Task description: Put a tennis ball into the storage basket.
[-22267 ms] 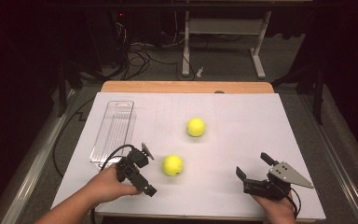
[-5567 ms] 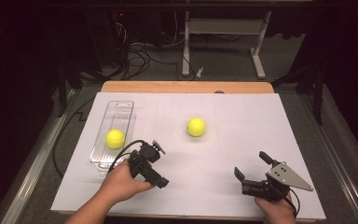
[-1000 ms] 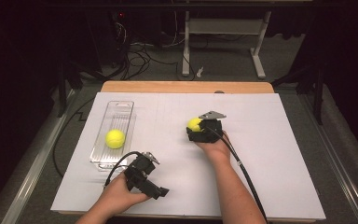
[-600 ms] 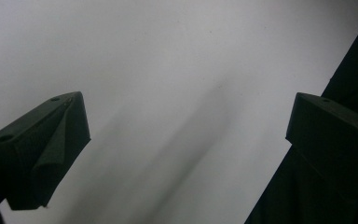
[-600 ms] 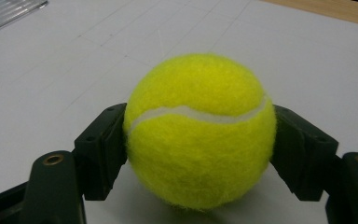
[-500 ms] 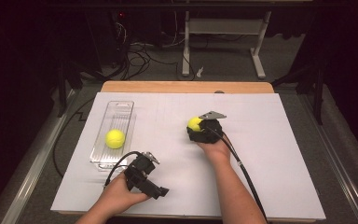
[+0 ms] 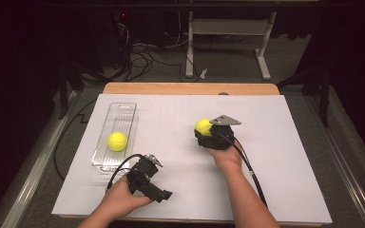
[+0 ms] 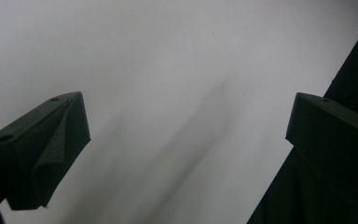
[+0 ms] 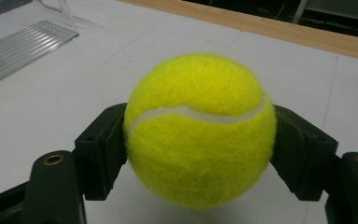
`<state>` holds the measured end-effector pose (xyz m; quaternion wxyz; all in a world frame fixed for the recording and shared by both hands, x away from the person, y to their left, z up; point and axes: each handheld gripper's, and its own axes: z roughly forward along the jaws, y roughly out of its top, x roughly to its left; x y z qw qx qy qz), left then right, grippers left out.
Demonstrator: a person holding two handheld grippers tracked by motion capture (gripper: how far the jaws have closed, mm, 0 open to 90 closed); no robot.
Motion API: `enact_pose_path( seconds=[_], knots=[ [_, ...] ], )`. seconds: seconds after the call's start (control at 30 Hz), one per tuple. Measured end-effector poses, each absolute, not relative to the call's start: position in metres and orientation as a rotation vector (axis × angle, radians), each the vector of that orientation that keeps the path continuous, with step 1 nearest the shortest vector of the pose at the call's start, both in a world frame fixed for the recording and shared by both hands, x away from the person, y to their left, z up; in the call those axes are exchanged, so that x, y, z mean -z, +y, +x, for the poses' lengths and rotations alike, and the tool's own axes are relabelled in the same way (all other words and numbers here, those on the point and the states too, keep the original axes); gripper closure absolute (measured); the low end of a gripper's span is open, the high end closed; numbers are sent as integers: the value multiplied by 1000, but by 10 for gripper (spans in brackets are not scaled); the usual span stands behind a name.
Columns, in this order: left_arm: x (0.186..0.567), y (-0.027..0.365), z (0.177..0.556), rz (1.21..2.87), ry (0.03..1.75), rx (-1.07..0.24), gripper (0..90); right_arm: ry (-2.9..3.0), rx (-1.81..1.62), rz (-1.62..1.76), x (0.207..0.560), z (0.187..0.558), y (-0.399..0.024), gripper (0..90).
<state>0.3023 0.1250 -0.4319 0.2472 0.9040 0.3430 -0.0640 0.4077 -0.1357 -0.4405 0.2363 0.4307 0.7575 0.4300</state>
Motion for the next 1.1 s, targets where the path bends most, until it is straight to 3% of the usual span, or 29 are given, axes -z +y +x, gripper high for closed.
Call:
enact_pose_path(
  seconds=[1.1],
  knots=[
    [433,123,302,2468,939,163,7,2036,-1294,1107,444,329,-195,276]
  ],
)
